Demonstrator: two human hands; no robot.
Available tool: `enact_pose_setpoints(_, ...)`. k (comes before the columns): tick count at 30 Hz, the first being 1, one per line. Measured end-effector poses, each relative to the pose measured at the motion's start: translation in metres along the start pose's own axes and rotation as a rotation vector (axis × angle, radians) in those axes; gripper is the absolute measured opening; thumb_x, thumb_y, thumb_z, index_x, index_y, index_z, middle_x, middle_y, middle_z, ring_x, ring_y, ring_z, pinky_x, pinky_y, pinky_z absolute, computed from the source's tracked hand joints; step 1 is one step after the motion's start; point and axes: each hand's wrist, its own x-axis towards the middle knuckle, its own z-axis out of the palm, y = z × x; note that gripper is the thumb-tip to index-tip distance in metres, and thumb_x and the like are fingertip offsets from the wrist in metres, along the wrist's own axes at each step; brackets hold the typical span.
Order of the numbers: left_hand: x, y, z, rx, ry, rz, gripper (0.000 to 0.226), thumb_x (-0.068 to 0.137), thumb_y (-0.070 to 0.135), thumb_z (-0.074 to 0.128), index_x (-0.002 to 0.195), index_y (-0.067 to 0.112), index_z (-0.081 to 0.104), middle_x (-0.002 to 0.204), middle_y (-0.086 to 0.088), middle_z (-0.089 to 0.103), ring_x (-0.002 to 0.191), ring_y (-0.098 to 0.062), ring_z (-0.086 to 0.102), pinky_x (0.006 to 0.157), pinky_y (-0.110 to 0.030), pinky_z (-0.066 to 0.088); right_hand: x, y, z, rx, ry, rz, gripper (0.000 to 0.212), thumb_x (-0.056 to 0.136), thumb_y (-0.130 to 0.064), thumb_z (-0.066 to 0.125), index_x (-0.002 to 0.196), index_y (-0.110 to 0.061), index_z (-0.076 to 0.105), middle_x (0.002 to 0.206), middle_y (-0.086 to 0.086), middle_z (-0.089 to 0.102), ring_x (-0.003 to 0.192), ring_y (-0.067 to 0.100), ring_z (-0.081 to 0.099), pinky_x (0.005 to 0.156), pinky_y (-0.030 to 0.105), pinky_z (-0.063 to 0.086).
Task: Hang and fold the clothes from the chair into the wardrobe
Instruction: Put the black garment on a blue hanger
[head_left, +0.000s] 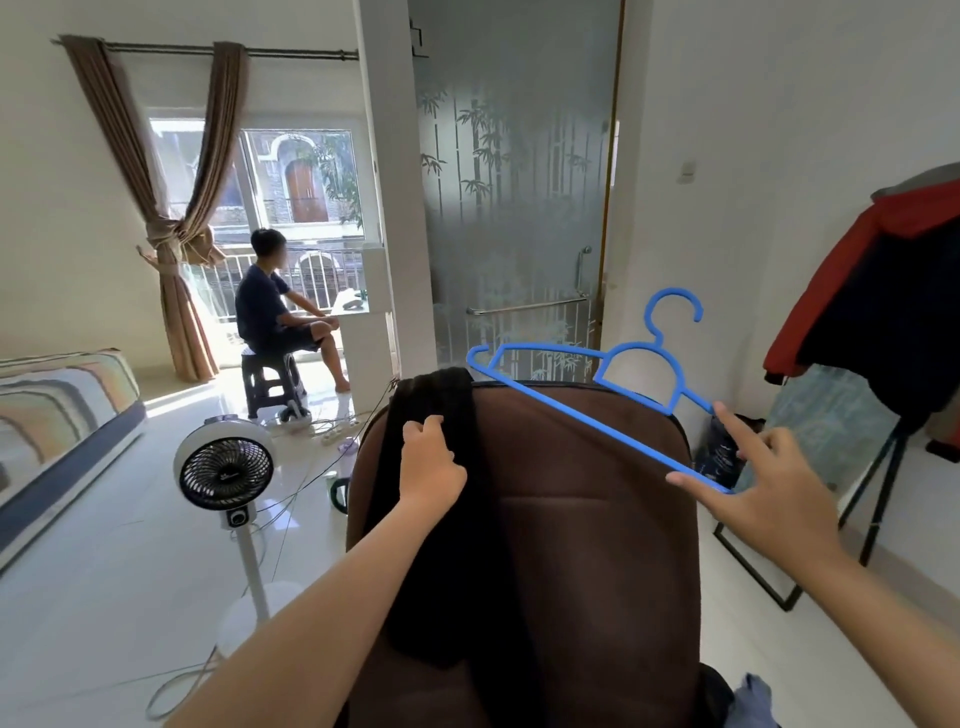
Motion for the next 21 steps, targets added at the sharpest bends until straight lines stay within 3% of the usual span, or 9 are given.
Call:
enact_pose_setpoints(3,-0.019,-0.010,-0.008,0.040,-0.053,0.028,0.057,0.079,-0.006,0.058,0.132,0.006,0.043,0.115,-0.009,0.042,0.083,-0.013,0.049,0.079,-0.020,0.041,-0.004,-0.004,0.010,0.020,-0.033,0.022,0.099,0.057,-0.087,0.048,0.139,-0.029,0.048,0.084,-0.001,0.040,0.058,0.015,0.046,0.044,0.027,0.045)
enact_pose_setpoints(7,-0.058,-0.029,-0.011,0.081,-0.167,0.034,0.057,0.078,-0.005,0.055,0.132,0.006,0.041,0.117,-0.007,0.042,0.088,-0.013,0.048,0.082,-0.021,0.043,-0.012,-0.017,0.022,0.031,-0.058,0.003,0.096,0.057,-0.086,0.049,0.136,-0.032,0.050,0.083,-0.004,0.037,0.057,0.015,0.046,0.044,0.032,0.049)
enact_pose_setpoints(12,-0.092,-0.048,-0.010,0.127,-0.333,0.027,0.059,0.077,-0.004,0.054,0.134,0.006,0.039,0.113,-0.005,0.042,0.083,-0.013,0.050,0.079,-0.021,0.047,-0.025,-0.035,0.027,-0.001,-0.093,-0.059,0.093,0.059,-0.077,0.059,0.136,-0.026,0.052,0.083,-0.003,0.036,0.056,0.014,0.043,0.041,0.023,0.039)
enact_pose_setpoints(18,-0.103,-0.063,-0.005,0.208,-0.512,0.057,0.054,0.083,0.005,0.056,0.134,0.009,0.039,0.118,-0.007,0.047,0.106,-0.020,0.052,0.093,-0.027,0.046,-0.033,-0.039,0.032,-0.011,-0.083,-0.034,0.093,0.059,-0.074,0.062,0.138,-0.025,0.051,0.082,-0.001,0.039,0.056,0.015,0.044,0.043,0.019,0.032)
enact_pose_setpoints(21,-0.106,-0.065,-0.003,0.188,-0.610,0.067,0.051,0.085,0.007,0.059,0.132,0.013,0.041,0.114,-0.006,0.050,0.105,-0.021,0.054,0.092,-0.029,0.047,-0.035,-0.041,0.033,-0.021,-0.074,-0.013,0.094,0.059,-0.073,0.063,0.138,-0.025,0.051,0.083,0.000,0.040,0.056,0.015,0.045,0.042,0.018,0.031)
